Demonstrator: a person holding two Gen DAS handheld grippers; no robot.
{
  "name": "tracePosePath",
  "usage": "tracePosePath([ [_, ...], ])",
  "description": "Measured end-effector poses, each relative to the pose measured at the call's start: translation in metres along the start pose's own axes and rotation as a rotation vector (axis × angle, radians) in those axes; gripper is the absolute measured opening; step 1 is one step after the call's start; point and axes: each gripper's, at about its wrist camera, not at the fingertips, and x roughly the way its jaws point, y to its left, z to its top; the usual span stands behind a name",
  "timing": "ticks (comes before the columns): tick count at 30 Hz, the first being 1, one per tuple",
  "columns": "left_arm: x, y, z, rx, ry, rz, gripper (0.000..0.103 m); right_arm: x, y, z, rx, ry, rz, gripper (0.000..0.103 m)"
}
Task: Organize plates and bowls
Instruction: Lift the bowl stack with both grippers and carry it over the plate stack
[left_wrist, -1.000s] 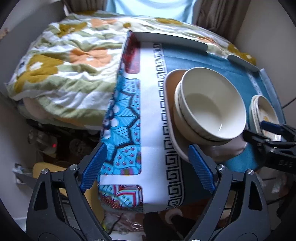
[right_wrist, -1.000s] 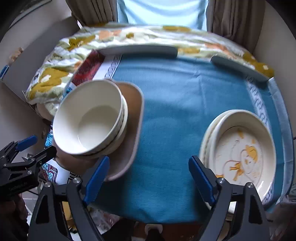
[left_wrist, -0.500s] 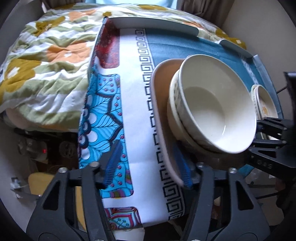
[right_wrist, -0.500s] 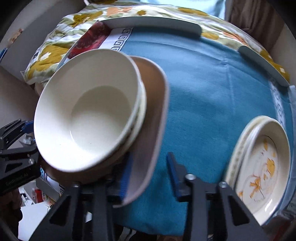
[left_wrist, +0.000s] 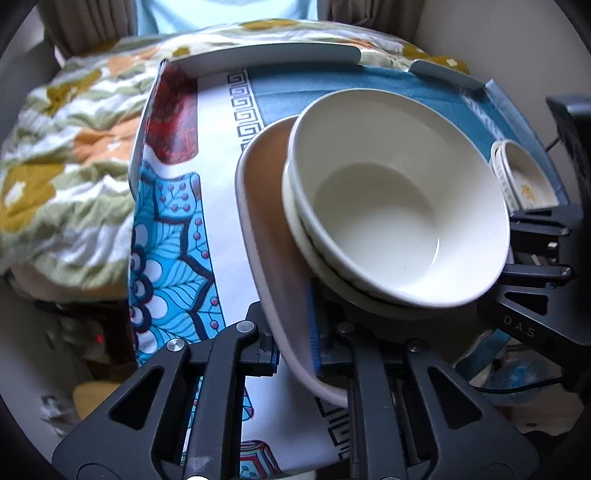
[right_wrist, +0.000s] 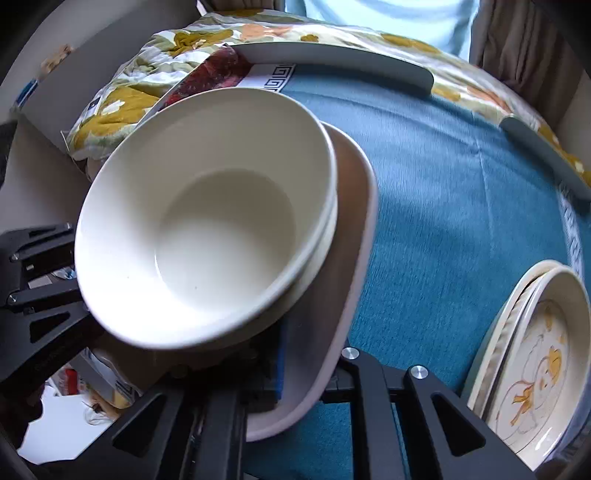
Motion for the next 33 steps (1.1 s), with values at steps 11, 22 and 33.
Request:
tracePosePath([
  [11,-0.020,-0.003,0.012,0.009,-0.051,0.020,0.010,-0.023,-0.002,0.006,-0.018,-0.089,-0.024,0.012],
  [22,-0.091,-0.068,0.062,0.097,-0.152,0.057,0.010,-0.103,-0.048,0.001,0.052,-0.154,-0.016,0.012],
  [33,-0.098,-0.195,0.083,0.066,-0.170,0.005,0.010,-0.161,-0.148,-0.042,0.041,-0.144,-0.065,0.012],
])
